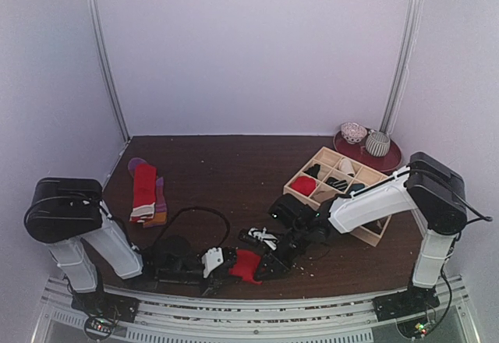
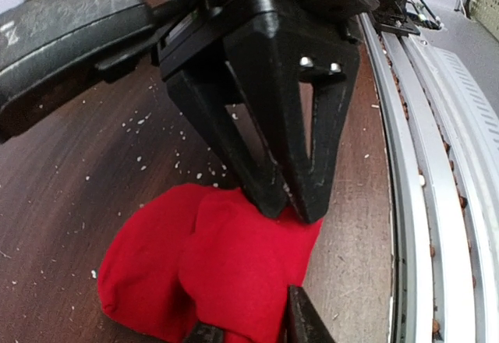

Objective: Roll the socks
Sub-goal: Roll a pair of socks at the center of the board.

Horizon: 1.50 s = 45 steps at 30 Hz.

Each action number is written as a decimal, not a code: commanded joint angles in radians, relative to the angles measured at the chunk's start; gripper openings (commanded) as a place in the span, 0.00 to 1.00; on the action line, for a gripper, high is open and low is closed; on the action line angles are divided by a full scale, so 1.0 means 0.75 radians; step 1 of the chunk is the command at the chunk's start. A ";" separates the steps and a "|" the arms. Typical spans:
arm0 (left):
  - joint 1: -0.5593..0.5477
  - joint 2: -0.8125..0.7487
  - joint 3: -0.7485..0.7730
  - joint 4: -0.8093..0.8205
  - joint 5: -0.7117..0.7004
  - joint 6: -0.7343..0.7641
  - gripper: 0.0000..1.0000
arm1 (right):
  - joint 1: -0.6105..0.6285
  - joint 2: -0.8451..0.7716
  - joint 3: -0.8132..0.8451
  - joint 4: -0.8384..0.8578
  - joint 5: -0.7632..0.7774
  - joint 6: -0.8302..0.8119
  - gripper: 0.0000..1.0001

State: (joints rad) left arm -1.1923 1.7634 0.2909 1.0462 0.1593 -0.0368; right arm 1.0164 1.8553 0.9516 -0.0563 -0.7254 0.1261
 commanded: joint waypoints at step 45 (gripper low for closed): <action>0.158 0.260 0.041 -0.290 0.379 -0.689 0.26 | 0.291 -0.134 -0.333 0.443 0.944 -0.430 0.27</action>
State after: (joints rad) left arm -1.0714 1.9236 0.4011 1.0660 0.4225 -0.5571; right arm 1.2293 1.7107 0.6678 0.3851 -0.0280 -0.2333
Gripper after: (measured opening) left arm 0.136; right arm 0.329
